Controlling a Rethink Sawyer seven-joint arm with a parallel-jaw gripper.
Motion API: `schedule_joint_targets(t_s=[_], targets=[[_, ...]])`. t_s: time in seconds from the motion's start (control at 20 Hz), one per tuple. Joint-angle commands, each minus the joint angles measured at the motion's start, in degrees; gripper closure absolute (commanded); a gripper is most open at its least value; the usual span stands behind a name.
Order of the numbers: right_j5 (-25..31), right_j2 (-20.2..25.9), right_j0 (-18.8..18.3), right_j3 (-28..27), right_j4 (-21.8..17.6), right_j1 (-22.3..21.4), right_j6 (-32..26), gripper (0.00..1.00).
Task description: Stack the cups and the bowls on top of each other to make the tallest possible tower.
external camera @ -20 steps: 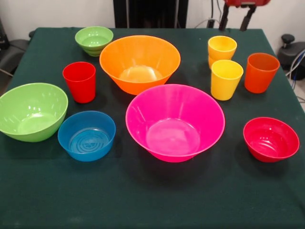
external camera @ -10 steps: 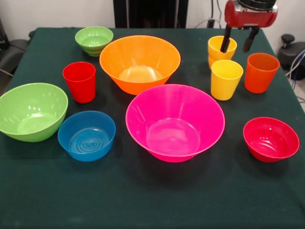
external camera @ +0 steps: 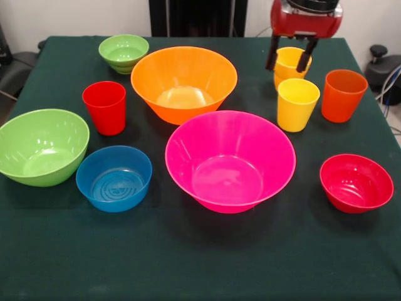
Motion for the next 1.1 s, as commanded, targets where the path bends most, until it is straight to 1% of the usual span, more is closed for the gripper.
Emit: schedule_joint_targets(t_s=[0.05,0.2,0.3,0.4,0.5,0.65,0.95,1.1], targets=[[-0.88,-1.38,0.53,1.95,3.37,-0.34,15.58,0.00],[-2.82,-3.27,2.43,2.19,5.05,0.64,19.85,0.00],[-4.27,-4.39,3.96,2.85,7.32,1.61,24.15,0.00],[-4.53,-5.33,5.37,2.50,8.67,2.71,26.74,0.00],[-4.54,-5.26,5.54,1.55,9.16,3.61,27.17,0.00],[-4.15,-4.99,5.04,0.03,8.89,4.35,27.19,0.00],[-1.52,-3.38,2.93,-1.81,7.53,4.37,27.58,0.00],[-0.46,-2.58,1.78,-2.62,7.02,4.20,26.55,0.00]])
